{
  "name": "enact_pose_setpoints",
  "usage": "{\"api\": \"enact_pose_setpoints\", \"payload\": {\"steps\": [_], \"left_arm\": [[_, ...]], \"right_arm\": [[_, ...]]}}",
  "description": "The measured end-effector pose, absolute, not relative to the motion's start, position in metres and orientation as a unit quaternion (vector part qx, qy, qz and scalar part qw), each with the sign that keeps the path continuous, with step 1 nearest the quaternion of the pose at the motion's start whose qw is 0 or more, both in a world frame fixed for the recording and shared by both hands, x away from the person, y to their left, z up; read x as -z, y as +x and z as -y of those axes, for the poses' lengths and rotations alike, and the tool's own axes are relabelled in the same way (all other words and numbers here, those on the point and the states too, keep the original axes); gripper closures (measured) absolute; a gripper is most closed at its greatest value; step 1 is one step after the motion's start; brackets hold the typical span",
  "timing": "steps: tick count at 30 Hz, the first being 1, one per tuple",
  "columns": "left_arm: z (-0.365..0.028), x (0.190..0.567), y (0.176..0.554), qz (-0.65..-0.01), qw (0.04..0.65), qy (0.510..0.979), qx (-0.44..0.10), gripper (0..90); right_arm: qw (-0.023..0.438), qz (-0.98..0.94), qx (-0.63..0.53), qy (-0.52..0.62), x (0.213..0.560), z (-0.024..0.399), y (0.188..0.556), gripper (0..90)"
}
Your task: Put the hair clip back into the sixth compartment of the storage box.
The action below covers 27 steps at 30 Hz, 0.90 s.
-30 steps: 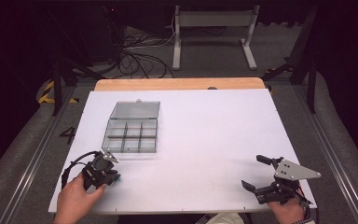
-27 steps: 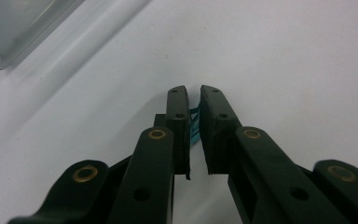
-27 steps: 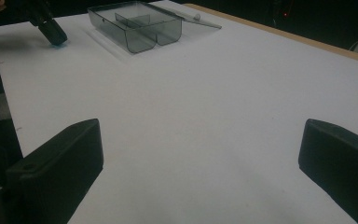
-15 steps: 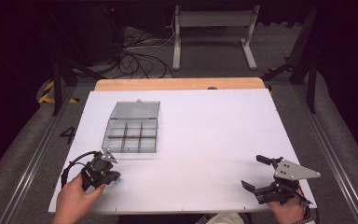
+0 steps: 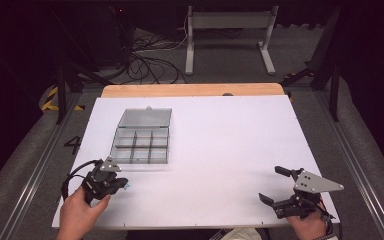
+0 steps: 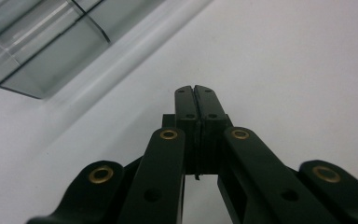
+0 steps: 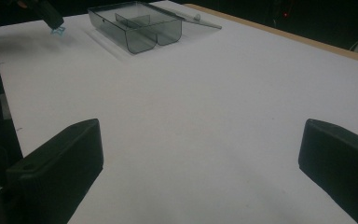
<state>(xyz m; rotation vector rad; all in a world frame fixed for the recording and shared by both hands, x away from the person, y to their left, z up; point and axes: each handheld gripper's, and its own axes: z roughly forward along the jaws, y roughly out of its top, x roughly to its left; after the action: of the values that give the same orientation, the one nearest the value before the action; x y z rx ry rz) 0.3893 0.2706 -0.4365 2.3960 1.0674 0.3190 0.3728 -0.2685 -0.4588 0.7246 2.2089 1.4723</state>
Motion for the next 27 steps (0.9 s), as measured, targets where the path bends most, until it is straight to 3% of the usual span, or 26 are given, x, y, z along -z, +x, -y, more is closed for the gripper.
{"api": "enact_pose_setpoints", "payload": {"steps": [27], "left_arm": [[-0.285,0.406,0.383,-0.4,0.398,0.809,-0.165,89.3]], "right_arm": [[0.195,-0.787,-0.525,0.26,0.459,0.268,0.372,0.4]]}}
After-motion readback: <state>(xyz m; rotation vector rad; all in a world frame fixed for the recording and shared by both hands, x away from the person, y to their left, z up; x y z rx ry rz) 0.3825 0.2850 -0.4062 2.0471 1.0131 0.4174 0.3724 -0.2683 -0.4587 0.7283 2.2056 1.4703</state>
